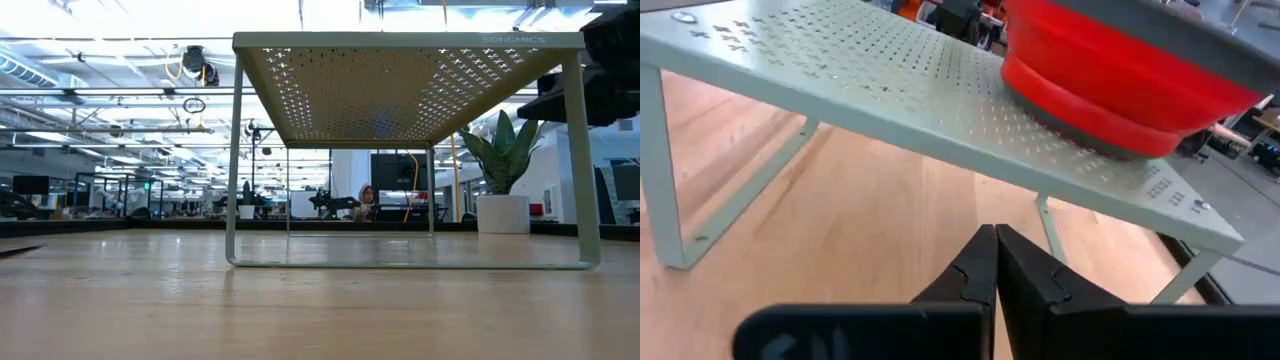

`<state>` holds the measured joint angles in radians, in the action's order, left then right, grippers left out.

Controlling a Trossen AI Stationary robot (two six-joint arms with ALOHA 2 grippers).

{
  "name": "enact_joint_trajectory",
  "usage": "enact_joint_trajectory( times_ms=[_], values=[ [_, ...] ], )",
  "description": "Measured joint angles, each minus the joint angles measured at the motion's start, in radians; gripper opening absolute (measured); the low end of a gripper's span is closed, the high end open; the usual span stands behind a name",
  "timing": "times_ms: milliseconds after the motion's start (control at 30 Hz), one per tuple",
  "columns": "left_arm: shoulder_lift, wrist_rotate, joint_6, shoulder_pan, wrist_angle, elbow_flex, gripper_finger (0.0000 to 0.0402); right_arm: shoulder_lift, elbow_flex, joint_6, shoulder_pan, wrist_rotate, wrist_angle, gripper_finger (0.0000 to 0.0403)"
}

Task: Pick & Place Fruit
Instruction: Put the peach into the red strainer bowl on the shelf

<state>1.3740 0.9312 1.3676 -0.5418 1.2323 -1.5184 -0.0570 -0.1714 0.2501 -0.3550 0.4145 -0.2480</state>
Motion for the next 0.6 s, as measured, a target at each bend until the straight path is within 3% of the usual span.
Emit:
enact_joint_trajectory(
  times_ms=[233,500,600],
  values=[
    [-0.016,0.090,-0.246,-0.038,-0.279,0.000,0.0104,0.000,0.041,0.000,0.000,0.000,0.219,0.0000],
    [-0.016,0.079,-0.588,-0.055,-0.592,0.001,0.0104,0.000,0.107,-0.010,0.000,0.000,0.497,0.0000],
    [-0.016,0.044,-0.723,-0.055,-0.709,0.001,0.0104,0.000,0.112,-0.052,0.000,0.002,0.517,0.0000]
  ],
)
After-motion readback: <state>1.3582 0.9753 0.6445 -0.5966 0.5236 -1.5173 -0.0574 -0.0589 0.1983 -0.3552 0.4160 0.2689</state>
